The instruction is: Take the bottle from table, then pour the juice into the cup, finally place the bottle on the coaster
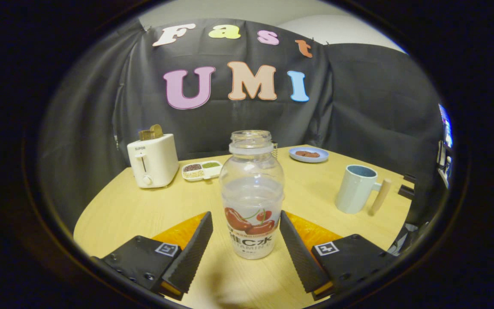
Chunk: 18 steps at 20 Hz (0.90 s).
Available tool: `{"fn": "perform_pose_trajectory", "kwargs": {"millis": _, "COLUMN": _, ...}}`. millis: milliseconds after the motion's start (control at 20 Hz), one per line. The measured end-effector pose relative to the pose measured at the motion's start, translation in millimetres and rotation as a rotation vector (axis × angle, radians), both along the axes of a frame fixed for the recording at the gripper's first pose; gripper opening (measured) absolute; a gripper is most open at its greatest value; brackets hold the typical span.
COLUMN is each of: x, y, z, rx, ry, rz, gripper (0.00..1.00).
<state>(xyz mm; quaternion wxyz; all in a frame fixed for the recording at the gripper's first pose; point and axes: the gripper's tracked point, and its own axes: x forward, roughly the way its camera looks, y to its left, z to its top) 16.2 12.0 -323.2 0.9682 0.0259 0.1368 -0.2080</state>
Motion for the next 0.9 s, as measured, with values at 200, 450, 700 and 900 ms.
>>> {"fn": "perform_pose_trajectory", "kwargs": {"millis": 200, "x": 13, "y": -9, "z": -3, "rx": -0.004, "ry": 0.001, "rz": -0.007, "gripper": 0.98}}
{"fn": "perform_pose_trajectory", "kwargs": {"millis": 450, "x": 31, "y": -13, "z": -2, "rx": -0.010, "ry": -0.013, "rz": 0.007, "gripper": 0.98}}
{"fn": "perform_pose_trajectory", "kwargs": {"millis": 700, "x": 41, "y": -21, "z": 0, "rx": 0.023, "ry": -0.041, "rz": 0.012, "gripper": 0.91}}
{"fn": "perform_pose_trajectory", "kwargs": {"millis": 900, "x": 38, "y": -28, "z": 0, "rx": 0.036, "ry": -0.047, "rz": 0.001, "gripper": 0.84}}
